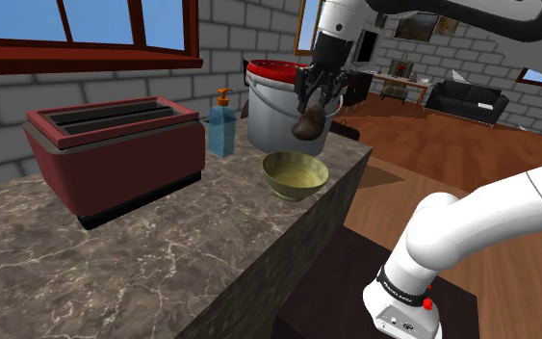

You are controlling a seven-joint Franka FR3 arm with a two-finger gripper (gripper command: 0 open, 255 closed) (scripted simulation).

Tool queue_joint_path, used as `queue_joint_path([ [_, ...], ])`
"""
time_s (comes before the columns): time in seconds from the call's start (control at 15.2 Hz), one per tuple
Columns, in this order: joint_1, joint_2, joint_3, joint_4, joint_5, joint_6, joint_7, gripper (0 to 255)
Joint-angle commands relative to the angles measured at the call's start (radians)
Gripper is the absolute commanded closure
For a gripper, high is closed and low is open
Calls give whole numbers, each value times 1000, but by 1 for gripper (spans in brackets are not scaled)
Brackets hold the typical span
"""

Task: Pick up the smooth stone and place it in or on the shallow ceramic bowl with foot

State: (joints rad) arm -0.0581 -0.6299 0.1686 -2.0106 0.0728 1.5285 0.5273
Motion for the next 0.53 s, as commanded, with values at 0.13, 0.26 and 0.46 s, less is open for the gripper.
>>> queue_joint_path([
  [0.13, 6, -7, 23, -37, 11, 31, 25, 255],
  [0.26, 8, -18, 24, -72, 13, 56, 25, 255],
  [0.46, 10, -33, 26, -125, 16, 93, 24, 255],
])
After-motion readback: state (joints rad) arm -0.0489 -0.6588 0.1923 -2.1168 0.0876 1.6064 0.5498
